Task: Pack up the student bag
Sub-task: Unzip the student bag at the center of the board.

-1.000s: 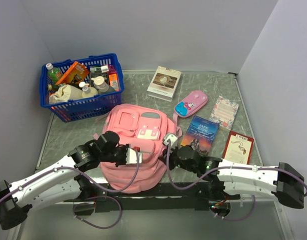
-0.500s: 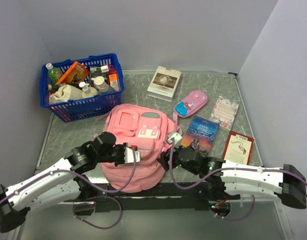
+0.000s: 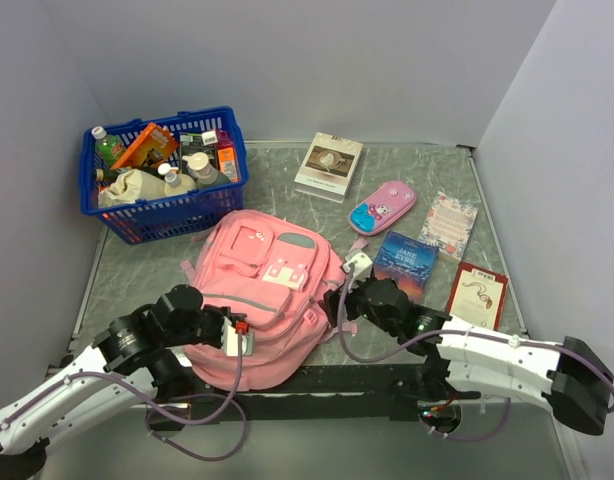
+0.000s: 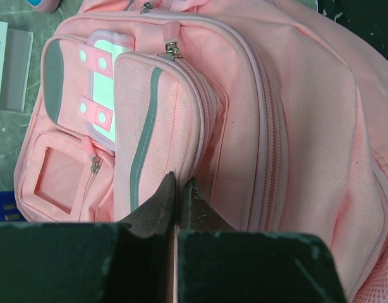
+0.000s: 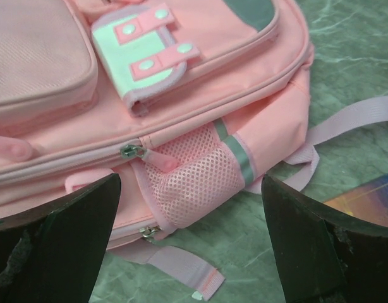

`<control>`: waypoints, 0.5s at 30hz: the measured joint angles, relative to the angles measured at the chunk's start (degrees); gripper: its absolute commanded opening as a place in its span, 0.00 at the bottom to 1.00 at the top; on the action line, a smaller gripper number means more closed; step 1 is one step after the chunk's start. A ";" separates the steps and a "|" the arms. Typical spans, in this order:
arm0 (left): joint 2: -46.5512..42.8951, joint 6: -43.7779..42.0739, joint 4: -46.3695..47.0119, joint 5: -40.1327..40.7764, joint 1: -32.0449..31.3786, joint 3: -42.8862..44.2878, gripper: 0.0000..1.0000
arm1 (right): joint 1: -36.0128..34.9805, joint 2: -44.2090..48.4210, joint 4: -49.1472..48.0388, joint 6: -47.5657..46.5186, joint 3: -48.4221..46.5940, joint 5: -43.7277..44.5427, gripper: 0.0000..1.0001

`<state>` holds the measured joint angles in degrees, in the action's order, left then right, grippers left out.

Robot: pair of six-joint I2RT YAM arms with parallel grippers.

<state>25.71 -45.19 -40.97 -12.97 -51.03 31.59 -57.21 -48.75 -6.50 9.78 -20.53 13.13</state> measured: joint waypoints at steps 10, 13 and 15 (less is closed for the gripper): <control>-1.38 -2.25 -1.27 0.87 0.00 -0.68 0.01 | 0.00 -19.45 -11.15 -7.19 -2.16 -2.71 0.71; -1.49 -2.23 -1.66 1.09 0.00 -0.74 0.01 | -0.02 -23.85 -15.10 -9.84 -2.23 -3.82 0.71; -1.20 -2.16 -1.77 1.38 0.00 -0.74 0.01 | -0.02 -25.42 -17.38 -11.63 -2.19 -4.68 0.71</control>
<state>24.51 -47.35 -42.74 -11.60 -51.03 30.85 -57.23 -74.17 -23.88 -1.85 -22.72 8.45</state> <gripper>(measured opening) 0.043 0.713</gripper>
